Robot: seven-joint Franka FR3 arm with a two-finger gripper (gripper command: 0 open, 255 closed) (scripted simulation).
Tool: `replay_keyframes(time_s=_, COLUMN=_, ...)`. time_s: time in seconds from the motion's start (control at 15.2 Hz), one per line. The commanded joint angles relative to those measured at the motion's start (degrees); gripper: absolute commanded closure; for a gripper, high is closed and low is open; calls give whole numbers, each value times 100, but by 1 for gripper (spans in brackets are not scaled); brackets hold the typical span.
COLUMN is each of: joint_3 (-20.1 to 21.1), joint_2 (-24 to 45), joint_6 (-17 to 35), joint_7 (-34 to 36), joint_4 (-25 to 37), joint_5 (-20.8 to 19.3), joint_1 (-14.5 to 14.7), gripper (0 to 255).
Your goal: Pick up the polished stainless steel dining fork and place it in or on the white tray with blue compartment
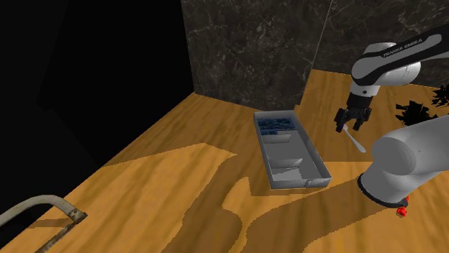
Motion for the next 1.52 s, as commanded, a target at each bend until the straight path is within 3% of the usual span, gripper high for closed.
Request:
replay_keyframes(time_s=0.0, joint_3=0, joint_2=1, joint_6=3, joint_7=1, joint_4=-1, joint_5=1, joint_1=1, gripper=0)
replay_keyframes(time_s=0.07, joint_3=0, joint_2=1, joint_6=1, joint_7=1, joint_4=-1, joint_5=0, joint_1=1, gripper=0)
replay_keyframes(time_s=0.13, joint_3=0, joint_2=1, joint_6=1, joint_7=1, joint_4=-1, joint_5=0, joint_1=1, gripper=255)
replay_keyframes(time_s=0.73, joint_3=0, joint_2=1, joint_6=3, joint_7=1, joint_4=-1, joint_5=1, joint_1=1, gripper=255)
replay_keyframes(time_s=1.45, joint_3=296, joint_2=-738, joint_6=-1182, joint_7=111, joint_4=455, joint_5=104, joint_1=-59, gripper=255)
